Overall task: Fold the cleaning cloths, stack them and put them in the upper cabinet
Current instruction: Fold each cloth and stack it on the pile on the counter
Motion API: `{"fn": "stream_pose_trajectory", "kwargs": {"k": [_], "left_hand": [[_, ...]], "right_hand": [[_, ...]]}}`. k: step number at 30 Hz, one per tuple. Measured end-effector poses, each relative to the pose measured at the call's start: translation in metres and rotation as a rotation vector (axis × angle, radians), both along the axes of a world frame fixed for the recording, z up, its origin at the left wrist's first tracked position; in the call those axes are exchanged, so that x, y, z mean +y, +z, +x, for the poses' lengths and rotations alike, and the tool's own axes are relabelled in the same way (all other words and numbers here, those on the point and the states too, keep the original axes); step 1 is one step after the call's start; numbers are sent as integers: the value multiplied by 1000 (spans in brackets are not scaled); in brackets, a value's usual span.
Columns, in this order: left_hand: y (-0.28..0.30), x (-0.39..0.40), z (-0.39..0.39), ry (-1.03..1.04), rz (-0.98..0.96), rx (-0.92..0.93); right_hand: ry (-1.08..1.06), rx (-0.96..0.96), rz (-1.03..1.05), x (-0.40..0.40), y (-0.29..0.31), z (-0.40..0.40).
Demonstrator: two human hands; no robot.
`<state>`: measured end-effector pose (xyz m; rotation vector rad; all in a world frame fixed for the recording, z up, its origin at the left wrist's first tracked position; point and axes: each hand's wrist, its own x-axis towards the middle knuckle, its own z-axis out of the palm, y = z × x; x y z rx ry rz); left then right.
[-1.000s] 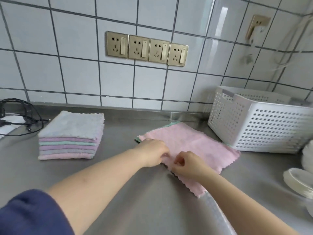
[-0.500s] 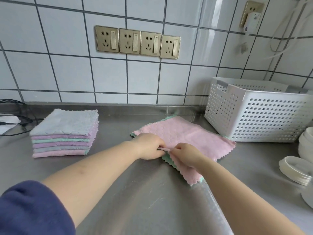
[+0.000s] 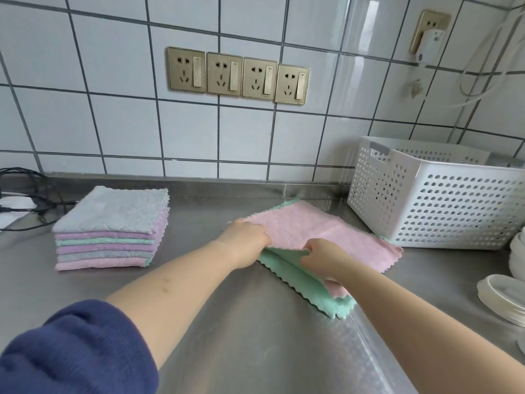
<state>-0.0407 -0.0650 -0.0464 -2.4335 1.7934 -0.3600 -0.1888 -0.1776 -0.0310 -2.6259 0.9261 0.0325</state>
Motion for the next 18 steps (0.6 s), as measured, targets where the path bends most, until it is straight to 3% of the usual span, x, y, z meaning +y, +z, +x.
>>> {"fn": "stream_pose_trajectory", "kwargs": {"k": [5,11,18], "left_hand": [[19,1,19,268,-202,129],[108,0,21,229,-679,91],[191,66,18,252,-874,-38]], "right_hand": [[-1,42,-308,-25,40,-8],[-104,-281,-580,-35,136,-9],[-128,-440,-662,-9,197,-15]]}}
